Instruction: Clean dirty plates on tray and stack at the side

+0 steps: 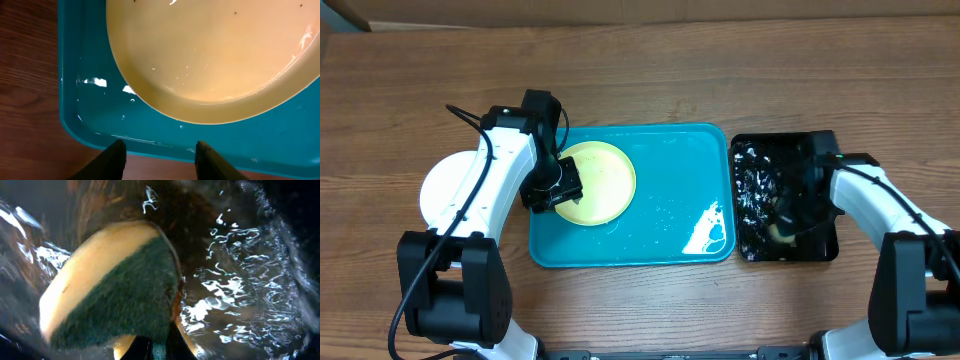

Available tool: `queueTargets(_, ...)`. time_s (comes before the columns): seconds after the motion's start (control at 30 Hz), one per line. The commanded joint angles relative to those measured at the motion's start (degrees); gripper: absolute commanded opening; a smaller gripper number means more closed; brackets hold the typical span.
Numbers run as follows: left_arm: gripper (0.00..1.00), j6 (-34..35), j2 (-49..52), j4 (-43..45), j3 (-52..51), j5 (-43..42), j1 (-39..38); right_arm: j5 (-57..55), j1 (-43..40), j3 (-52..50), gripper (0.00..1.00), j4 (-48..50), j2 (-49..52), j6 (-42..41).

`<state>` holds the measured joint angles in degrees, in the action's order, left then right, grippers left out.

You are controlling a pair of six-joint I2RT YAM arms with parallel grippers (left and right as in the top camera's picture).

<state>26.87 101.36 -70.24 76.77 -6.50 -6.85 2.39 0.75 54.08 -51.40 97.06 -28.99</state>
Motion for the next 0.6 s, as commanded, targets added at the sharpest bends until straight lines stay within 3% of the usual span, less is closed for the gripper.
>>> queueTargets(0.0,0.47,-0.31,-1.29,0.04,-0.11,-0.59,0.17,9.07,-1.20,-0.02,0.04,5.81,0.59,4.81)
queueTargets(0.1,0.47,-0.28,-1.29,0.11,-0.11,-0.59,0.17,20.02,0.04,-0.02,0.04,7.15,0.59,12.96)
queueTargets(0.23,0.47,-0.28,-1.29,0.22,-0.11,-0.59,0.17,14.82,2.62,-0.02,0.04,2.43,0.59,15.93)
queueTargets(0.3,0.47,-0.28,-1.29,0.22,-0.11,-0.59,0.17,7.15,3.10,-0.02,0.04,0.17,0.59,14.32)
queueTargets(0.43,0.47,-0.28,-1.29,0.22,-0.11,-0.59,0.17,-8.24,2.40,-0.02,0.05,-1.20,0.59,2.95)
queueTargets(0.57,0.48,-0.28,-1.29,0.20,-0.11,-0.59,0.17,-4.35,1.75,0.00,0.09,4.48,0.59,2.93)
